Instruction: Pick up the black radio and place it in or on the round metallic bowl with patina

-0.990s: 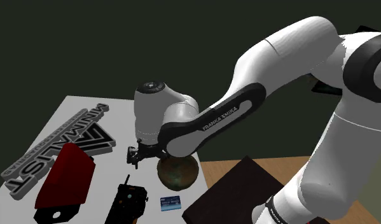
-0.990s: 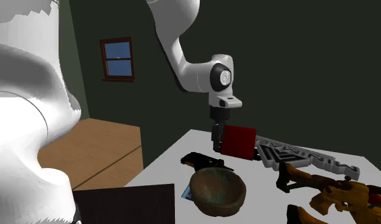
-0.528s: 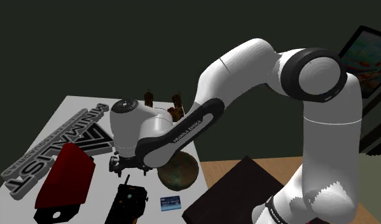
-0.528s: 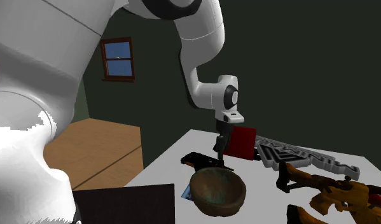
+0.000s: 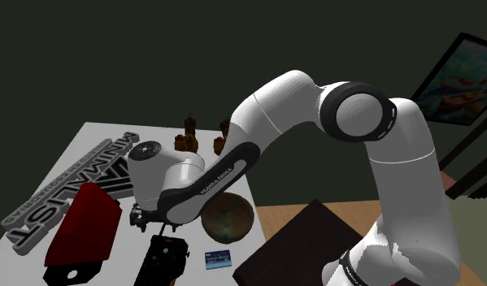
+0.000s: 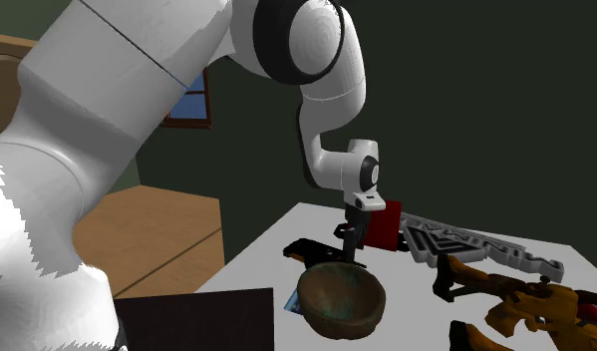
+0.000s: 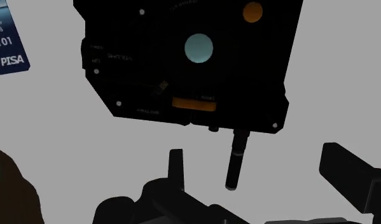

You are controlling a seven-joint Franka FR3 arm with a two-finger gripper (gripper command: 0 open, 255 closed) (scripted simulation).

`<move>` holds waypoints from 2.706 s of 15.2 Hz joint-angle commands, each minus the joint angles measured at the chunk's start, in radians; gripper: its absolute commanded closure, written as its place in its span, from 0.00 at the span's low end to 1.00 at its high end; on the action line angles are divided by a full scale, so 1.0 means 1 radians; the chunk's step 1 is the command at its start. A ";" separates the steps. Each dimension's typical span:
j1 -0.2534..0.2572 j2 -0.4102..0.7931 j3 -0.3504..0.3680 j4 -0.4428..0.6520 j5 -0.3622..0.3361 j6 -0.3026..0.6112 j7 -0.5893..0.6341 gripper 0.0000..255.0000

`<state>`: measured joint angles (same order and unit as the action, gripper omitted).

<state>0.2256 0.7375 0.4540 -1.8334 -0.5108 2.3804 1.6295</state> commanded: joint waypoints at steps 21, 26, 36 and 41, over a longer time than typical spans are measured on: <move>0.015 0.048 -0.024 0.015 -0.023 0.034 0.013 1.00; -0.004 -0.006 0.002 -0.004 0.002 -0.002 -0.002 1.00; -0.041 -0.108 0.052 -0.025 0.058 -0.079 -0.037 1.00; -0.057 -0.156 0.075 -0.027 0.088 -0.121 -0.056 1.00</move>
<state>0.1722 0.5934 0.5241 -1.8587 -0.4300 2.2681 1.5773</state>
